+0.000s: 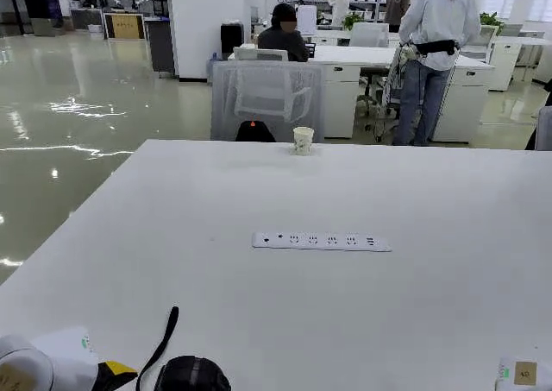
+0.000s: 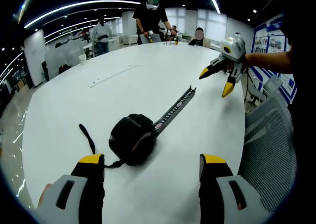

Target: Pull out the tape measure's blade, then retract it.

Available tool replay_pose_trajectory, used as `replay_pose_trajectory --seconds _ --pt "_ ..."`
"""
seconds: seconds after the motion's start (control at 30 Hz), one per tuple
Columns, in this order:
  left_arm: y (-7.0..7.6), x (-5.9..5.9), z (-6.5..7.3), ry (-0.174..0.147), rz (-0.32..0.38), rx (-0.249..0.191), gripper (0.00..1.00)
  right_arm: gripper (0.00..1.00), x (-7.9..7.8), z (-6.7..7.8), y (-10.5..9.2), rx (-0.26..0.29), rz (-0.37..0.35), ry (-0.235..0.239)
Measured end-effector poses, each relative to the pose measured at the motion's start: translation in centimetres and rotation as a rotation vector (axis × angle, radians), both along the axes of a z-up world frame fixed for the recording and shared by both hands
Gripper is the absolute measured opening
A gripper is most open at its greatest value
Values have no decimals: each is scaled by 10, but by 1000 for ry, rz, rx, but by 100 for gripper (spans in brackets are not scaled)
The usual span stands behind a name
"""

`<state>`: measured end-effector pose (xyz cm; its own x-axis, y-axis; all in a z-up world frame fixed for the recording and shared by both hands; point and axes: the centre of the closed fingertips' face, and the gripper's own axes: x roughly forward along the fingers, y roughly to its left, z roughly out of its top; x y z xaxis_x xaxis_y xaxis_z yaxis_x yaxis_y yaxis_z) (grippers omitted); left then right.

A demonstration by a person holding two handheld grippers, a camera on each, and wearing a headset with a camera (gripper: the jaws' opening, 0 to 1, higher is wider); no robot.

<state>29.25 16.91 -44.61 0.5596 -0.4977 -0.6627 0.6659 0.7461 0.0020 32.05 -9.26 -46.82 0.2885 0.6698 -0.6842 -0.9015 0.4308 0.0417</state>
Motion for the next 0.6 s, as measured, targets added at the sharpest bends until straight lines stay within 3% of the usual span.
replay_pose_trajectory --seconds 0.6 --pt "-14 -22 11 -56 135 -86 83 78 -20 11 4 80 -119 -28"
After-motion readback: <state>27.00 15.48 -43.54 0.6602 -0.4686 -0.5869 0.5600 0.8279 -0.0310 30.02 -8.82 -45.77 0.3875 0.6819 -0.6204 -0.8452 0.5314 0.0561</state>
